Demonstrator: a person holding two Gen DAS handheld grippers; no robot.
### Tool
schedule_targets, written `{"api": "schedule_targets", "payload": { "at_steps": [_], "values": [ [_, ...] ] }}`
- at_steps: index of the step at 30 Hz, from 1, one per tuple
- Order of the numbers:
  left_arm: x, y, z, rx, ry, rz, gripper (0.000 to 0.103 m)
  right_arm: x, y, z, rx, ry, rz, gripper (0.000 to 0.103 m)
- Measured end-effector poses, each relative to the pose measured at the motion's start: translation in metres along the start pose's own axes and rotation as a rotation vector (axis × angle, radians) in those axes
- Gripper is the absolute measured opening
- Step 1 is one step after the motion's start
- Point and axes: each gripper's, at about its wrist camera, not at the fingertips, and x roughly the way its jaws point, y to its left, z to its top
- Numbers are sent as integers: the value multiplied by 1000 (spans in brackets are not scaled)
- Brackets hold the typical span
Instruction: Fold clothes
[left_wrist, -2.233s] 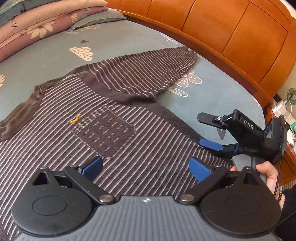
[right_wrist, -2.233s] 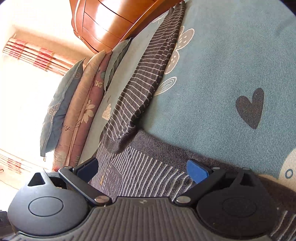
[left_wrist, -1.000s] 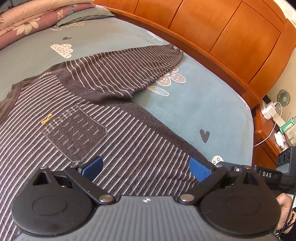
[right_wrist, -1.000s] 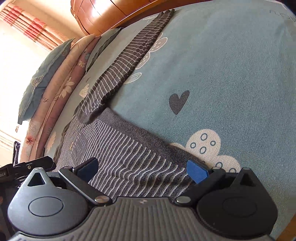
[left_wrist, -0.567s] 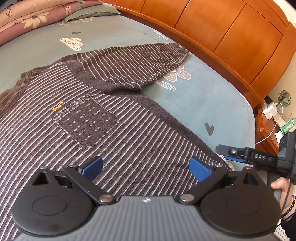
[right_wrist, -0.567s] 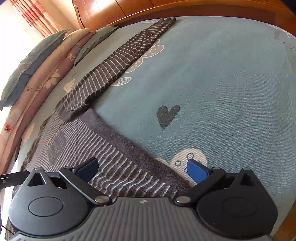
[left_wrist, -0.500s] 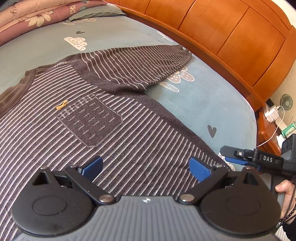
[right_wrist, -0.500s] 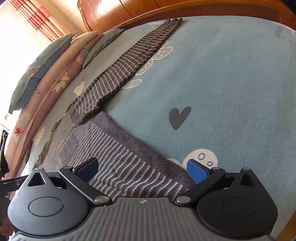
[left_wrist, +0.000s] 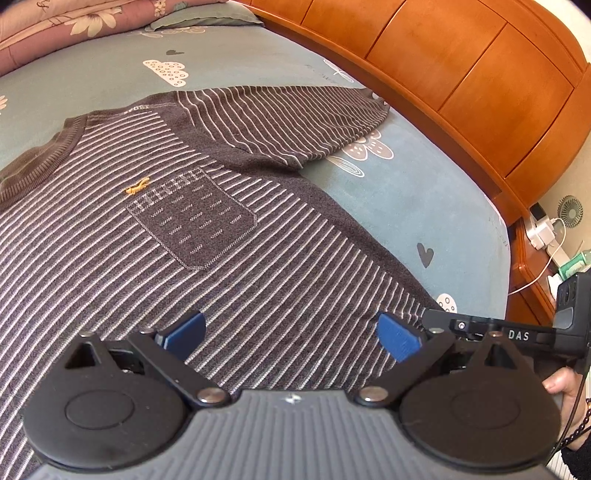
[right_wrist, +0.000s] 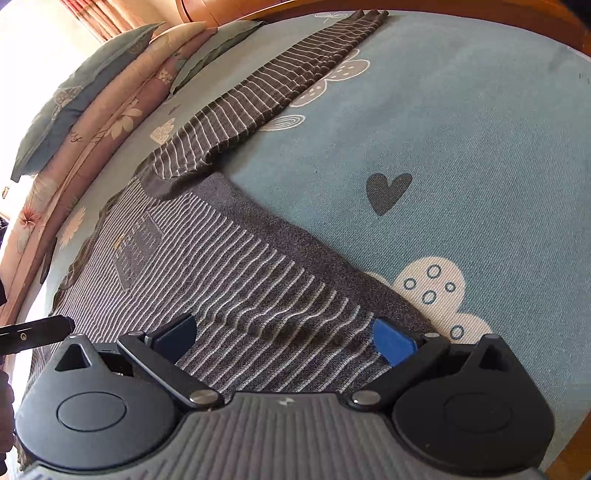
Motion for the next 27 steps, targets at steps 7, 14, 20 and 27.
{"api": "schedule_targets", "payload": {
  "at_steps": [7, 14, 20, 27],
  "values": [
    [-5, 1, -10, 34, 13, -4, 99, 16, 30, -37, -69, 134, -4, 103],
    [-14, 4, -38, 82, 54, 4, 99, -6, 43, -64, -135, 166, -53, 103],
    [-25, -18, -80, 252, 96, -33, 99, -1, 47, -49, -42, 129, -65, 103],
    [-39, -26, -142, 312, 178, -105, 99, -6, 71, -67, -96, 143, -88, 103]
  ]
}}
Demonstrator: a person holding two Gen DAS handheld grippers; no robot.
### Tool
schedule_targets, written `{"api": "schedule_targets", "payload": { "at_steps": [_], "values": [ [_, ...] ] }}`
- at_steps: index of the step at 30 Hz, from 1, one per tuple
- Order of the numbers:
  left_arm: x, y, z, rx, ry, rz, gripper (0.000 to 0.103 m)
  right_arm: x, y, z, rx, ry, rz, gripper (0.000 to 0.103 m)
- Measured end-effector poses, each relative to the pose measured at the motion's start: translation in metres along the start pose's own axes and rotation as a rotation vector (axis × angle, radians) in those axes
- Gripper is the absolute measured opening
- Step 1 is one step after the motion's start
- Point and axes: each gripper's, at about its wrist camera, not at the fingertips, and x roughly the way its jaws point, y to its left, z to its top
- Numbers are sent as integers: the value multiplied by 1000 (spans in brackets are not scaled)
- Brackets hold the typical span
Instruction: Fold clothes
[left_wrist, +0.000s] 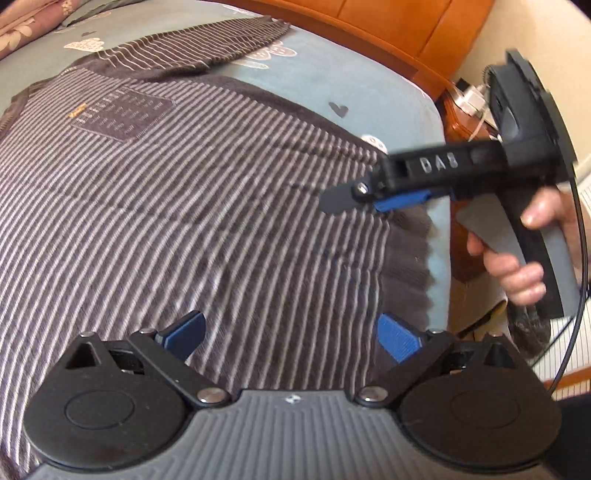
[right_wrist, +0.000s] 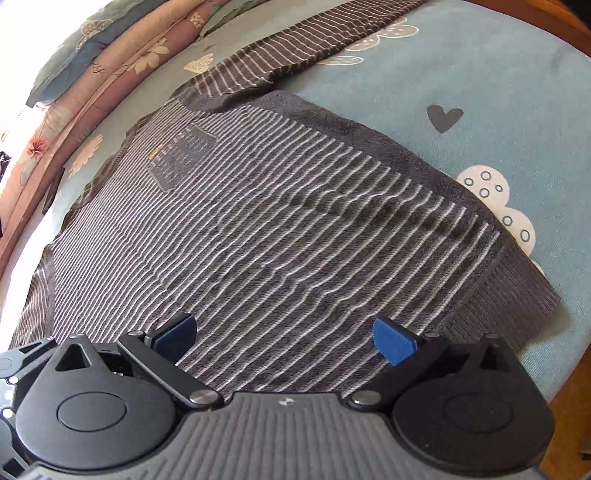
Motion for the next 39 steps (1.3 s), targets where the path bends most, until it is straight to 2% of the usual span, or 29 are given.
{"api": "schedule_targets", "payload": {
  "at_steps": [2, 4, 6, 8, 11, 14, 16, 19, 22, 27, 31, 36, 39],
  "values": [
    [2, 2, -18, -42, 46, -14, 99, 9, 6, -3, 3, 49, -11, 103],
    [2, 9, -35, -144, 87, -47, 99, 15, 12, -10, 10, 71, -49, 103],
    [-9, 14, -51, -204, 75, -81, 99, 15, 22, -14, -12, 78, -75, 103],
    [-21, 18, -55, -226, 76, -77, 99, 15, 33, -15, -30, 86, -87, 103],
    [-45, 31, -54, -228, -2, -15, 99, 17, 57, -8, -68, 73, -60, 103],
    [-59, 57, -50, -237, -69, 101, 99, 30, 90, 5, -128, 60, -60, 103],
    [-61, 77, -53, -263, -83, 166, 99, 40, 108, 9, -154, 65, -66, 103],
    [-57, 103, -63, -341, -66, 191, 99, 60, 128, 11, -158, 97, -102, 103],
    [-67, 108, -80, -397, -120, 157, 99, 80, 134, 7, -145, 170, -156, 103],
    [-93, 105, -107, -504, -200, 165, 99, 89, 150, -5, -237, 171, -239, 103],
    [-121, 117, -119, -553, -272, 226, 99, 91, 154, -10, -257, 158, -275, 103],
    [-163, 178, -105, -579, -408, 360, 99, 94, 156, -8, -259, 179, -297, 103],
    [-175, 233, -86, -634, -500, 390, 99, 94, 161, 5, -226, 231, -304, 103]
  ]
}}
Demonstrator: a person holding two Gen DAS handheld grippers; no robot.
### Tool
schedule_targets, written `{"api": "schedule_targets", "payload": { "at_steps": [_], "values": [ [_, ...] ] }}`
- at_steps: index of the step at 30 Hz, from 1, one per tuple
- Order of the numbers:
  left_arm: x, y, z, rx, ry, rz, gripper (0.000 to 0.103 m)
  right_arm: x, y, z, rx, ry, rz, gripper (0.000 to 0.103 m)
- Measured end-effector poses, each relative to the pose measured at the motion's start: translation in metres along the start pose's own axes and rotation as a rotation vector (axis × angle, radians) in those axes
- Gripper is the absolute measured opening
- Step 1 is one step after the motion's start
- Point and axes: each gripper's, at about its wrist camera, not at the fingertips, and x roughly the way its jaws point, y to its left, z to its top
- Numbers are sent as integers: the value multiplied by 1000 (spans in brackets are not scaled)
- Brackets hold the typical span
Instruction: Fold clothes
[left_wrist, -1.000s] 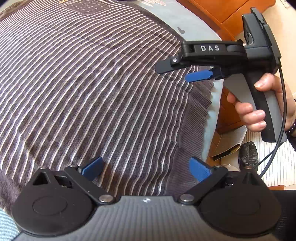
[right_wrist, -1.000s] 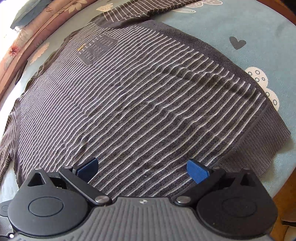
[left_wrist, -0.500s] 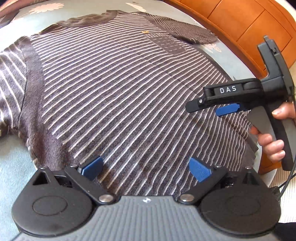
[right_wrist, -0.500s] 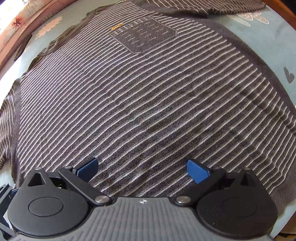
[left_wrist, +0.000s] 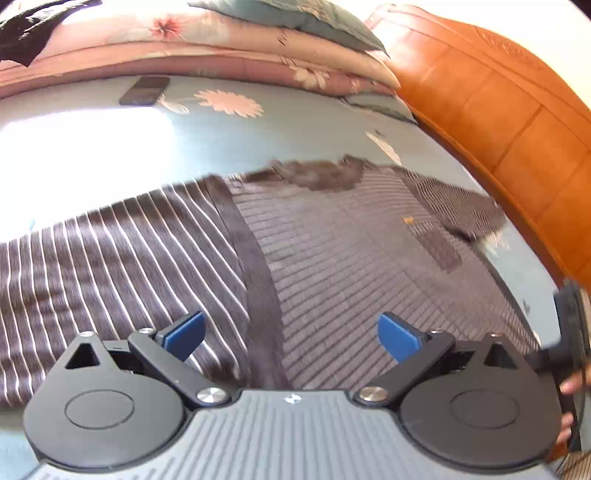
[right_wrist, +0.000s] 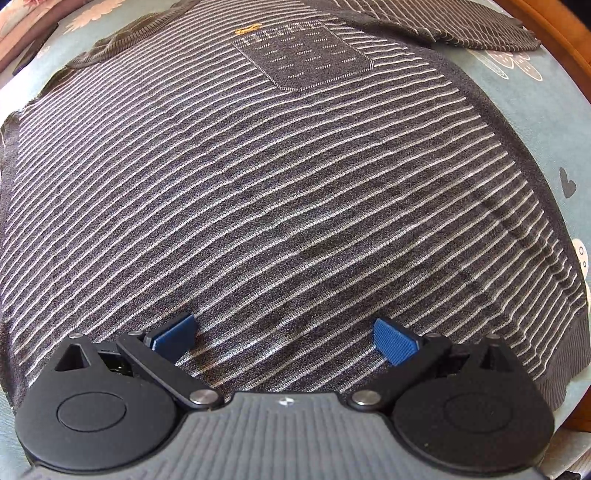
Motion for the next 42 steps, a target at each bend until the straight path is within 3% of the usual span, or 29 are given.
{"api": "schedule_targets", "payload": {
  "at_steps": [3, 6, 10, 12, 17, 19, 26, 30, 31, 33, 34, 38, 42],
  "values": [
    [32, 24, 37, -45, -40, -8, 99, -11, 3, 5, 33, -21, 55, 103],
    [70, 49, 57, -114, -26, -38, 99, -18, 15, 6, 23, -36, 72, 103],
    [99, 80, 52, -185, 5, 39, 99, -26, 29, 8, 20, -73, 92, 103],
    [94, 92, 47, -212, 2, 45, 98, -26, 36, 13, 23, -92, 107, 103],
    [31, 106, 36, -307, -87, -7, 99, -37, 57, 21, -45, -126, 163, 103],
    [-1, 117, 19, -360, -97, 14, 99, -42, 70, 23, -75, -133, 186, 103],
    [-101, 182, -64, -609, -129, 238, 99, -59, 127, 26, -189, -134, 265, 103],
    [-156, 228, -111, -838, -265, 300, 97, -66, 166, 16, -275, -115, 280, 103],
    [-167, 239, -120, -884, -306, 309, 95, -68, 174, 13, -294, -108, 285, 103],
    [-180, 258, -136, -978, -354, 309, 57, -72, 196, 4, -339, -95, 289, 103],
    [-185, 270, -145, -1038, -368, 305, 48, -74, 207, -1, -361, -91, 291, 103],
    [-187, 303, -173, -1208, -423, 294, 47, -79, 252, -23, -431, -73, 310, 103],
    [-179, 329, -187, -1310, -465, 224, 48, -84, 286, -37, -452, -59, 327, 103]
  ]
}}
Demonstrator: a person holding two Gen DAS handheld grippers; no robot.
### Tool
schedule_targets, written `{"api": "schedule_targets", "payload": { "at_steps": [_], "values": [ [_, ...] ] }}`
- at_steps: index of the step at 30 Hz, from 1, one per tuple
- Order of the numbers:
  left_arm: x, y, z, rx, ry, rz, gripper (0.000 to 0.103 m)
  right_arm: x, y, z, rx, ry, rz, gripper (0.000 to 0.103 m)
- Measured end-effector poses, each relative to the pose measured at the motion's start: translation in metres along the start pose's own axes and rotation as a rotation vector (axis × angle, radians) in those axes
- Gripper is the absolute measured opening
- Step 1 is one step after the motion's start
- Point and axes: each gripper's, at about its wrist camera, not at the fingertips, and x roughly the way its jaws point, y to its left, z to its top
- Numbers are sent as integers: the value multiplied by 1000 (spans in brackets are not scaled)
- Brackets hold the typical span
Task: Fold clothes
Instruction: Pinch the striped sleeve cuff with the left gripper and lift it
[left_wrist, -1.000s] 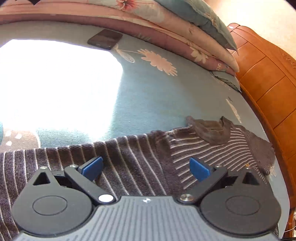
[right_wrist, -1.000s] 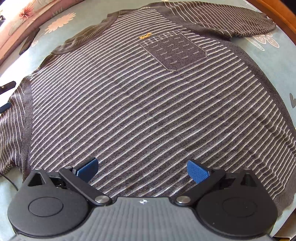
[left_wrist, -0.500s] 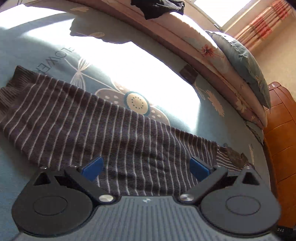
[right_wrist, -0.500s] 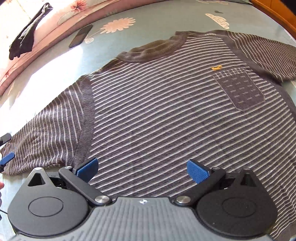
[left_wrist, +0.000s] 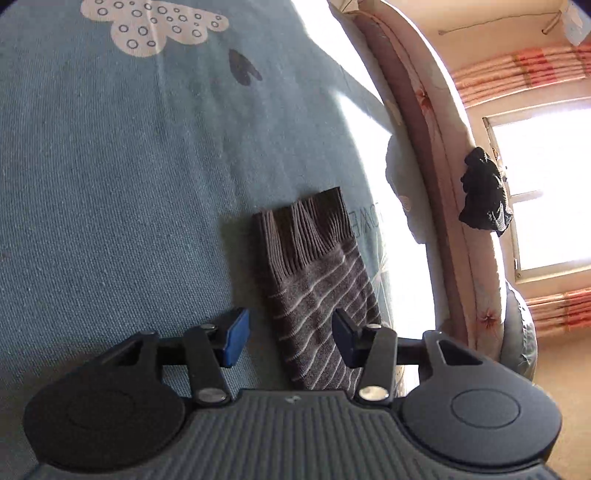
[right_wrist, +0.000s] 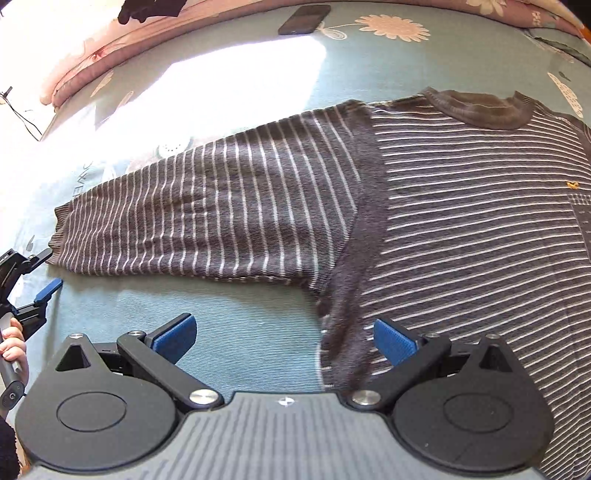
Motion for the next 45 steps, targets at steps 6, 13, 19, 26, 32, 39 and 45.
{"api": "schedule_targets", "payload": {
  "at_steps": [6, 13, 19, 26, 32, 39, 45],
  "values": [
    [20, 6, 17, -24, 10, -76, 49, 3, 32, 1, 0, 11, -9, 103],
    [33, 8, 31, -5, 9, -155, 49, 7, 49, 8, -9, 13, -50, 103],
    [42, 7, 41, 17, 15, -221, 43, 16, 68, 11, -36, 25, -54, 103],
    [59, 2, 46, 100, 41, -255, 25, 27, 91, 9, -73, 52, -33, 103],
    [67, -6, 47, 167, 71, -213, 10, 31, 96, 11, -75, 58, -26, 103],
    [58, -50, 41, 328, 63, -44, 4, 26, 83, 17, -62, 17, -19, 103],
    [31, -94, 22, 396, 14, -19, 4, 23, 47, 13, -24, -1, 27, 103]
  ]
}}
